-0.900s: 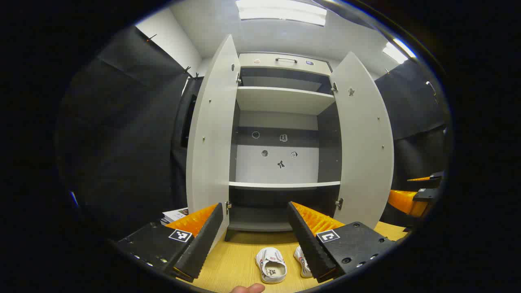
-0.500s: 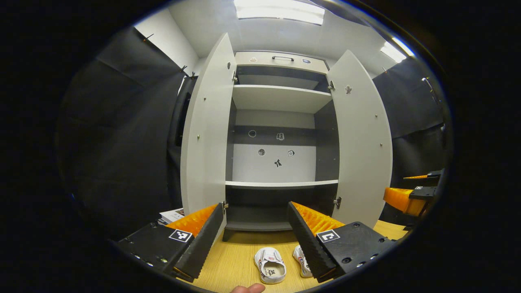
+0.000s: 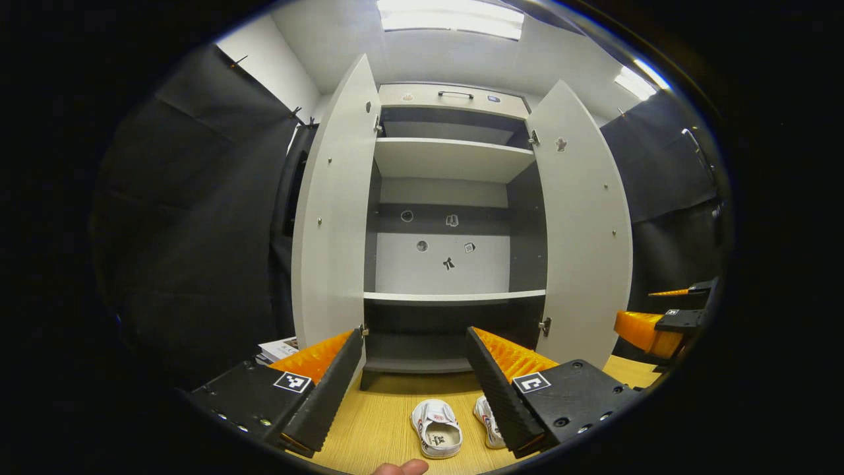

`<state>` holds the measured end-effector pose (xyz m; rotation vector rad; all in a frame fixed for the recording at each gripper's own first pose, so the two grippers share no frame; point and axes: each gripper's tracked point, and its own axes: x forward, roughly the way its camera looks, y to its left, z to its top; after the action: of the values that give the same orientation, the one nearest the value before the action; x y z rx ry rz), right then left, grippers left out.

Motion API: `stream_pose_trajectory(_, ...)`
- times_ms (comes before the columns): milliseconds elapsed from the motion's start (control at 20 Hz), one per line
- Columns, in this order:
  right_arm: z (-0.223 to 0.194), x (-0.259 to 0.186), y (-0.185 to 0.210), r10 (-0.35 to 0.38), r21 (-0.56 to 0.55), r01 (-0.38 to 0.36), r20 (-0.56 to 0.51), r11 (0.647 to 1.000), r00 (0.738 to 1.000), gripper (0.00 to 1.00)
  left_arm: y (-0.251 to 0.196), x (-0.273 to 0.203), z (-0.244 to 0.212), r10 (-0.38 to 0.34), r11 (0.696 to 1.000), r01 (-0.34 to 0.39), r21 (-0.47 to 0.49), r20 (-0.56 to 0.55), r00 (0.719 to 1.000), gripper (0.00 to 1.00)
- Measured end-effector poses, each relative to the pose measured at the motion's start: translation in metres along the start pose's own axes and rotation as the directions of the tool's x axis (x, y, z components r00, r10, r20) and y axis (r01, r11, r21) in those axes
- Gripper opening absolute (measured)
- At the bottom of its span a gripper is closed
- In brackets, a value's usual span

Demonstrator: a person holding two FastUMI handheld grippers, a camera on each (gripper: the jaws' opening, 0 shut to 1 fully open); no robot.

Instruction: Grab one shoe with the right hand and put it into the shoe cabinet, grab the other shoe with the left hand and put it into the shoe cabinet; then close the right door with the right hand and the left door with the left hand.

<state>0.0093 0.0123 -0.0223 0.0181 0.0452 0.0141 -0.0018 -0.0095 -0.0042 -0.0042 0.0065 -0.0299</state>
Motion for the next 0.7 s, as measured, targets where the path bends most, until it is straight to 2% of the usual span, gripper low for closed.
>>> stream_pose_trajectory(50,-0.003,0.003,0.004,0.01,0.004,-0.01,-0.01,1.0,1.0,0.95,0.0,-0.001,0.001,0.001,1.0,-0.001,-0.002,0.001,1.0,0.95)
stream_pose_trajectory(100,-0.007,0.006,0.009,0.019,0.007,-0.019,-0.019,1.0,1.0,1.0,0.001,-0.003,0.001,0.002,1.0,-0.002,-0.002,0.001,1.0,0.95)
stream_pose_trajectory(150,-0.01,0.01,0.014,0.028,0.009,-0.028,-0.026,1.0,0.999,1.0,0.002,-0.004,0.001,0.003,1.0,-0.003,-0.001,0.002,1.0,0.95)
stream_pose_trajectory(200,-0.015,0.015,0.02,0.039,0.009,-0.039,-0.031,0.999,0.999,0.95,0.004,-0.006,0.002,0.006,1.0,-0.006,0.001,0.003,1.0,0.95)
stream_pose_trajectory(350,-0.038,0.035,0.041,0.076,0.007,-0.075,-0.087,0.997,0.993,1.0,0.009,-0.009,-0.001,0.012,1.0,-0.012,0.002,-0.002,1.0,0.95)
stream_pose_trajectory(400,-0.047,0.043,0.048,0.091,0.016,-0.09,-0.105,0.996,0.99,0.95,0.011,-0.009,-0.002,0.013,1.0,-0.013,0.004,-0.004,1.0,0.95)
stream_pose_trajectory(500,-0.065,0.058,0.063,0.115,0.026,-0.113,-0.148,0.993,0.982,1.0,0.017,-0.009,-0.004,0.019,1.0,-0.019,0.006,-0.009,1.0,0.95)
stream_pose_trajectory(700,-0.112,0.089,0.088,0.153,0.065,-0.141,-0.258,0.988,0.954,1.0,0.026,-0.008,-0.006,0.027,1.0,-0.027,0.008,-0.014,1.0,0.95)
